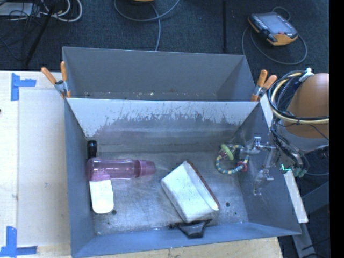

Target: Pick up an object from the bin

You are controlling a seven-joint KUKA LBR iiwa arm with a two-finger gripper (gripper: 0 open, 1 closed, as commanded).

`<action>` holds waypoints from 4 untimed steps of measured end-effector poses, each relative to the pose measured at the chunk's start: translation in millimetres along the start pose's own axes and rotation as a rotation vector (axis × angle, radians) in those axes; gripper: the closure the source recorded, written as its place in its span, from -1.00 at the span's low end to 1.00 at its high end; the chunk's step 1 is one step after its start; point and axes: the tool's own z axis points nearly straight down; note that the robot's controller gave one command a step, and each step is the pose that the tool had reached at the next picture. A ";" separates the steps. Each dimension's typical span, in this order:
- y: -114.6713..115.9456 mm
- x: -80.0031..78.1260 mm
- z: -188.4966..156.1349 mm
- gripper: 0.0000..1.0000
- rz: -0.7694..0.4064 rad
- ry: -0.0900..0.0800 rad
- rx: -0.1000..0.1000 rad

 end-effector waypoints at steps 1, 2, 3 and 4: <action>0.3 -1.9 -3.8 -1.00 -0.003 -0.007 0.002; 0.2 -8.9 1.8 -1.00 -0.003 -0.013 0.004; 11.9 -2.5 13.7 -1.00 -0.099 -0.001 0.001; 20.4 -50.0 49.1 -1.00 -0.187 -0.021 0.006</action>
Offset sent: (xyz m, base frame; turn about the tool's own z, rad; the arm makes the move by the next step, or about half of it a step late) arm 0.0607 0.0160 -0.0917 -0.0292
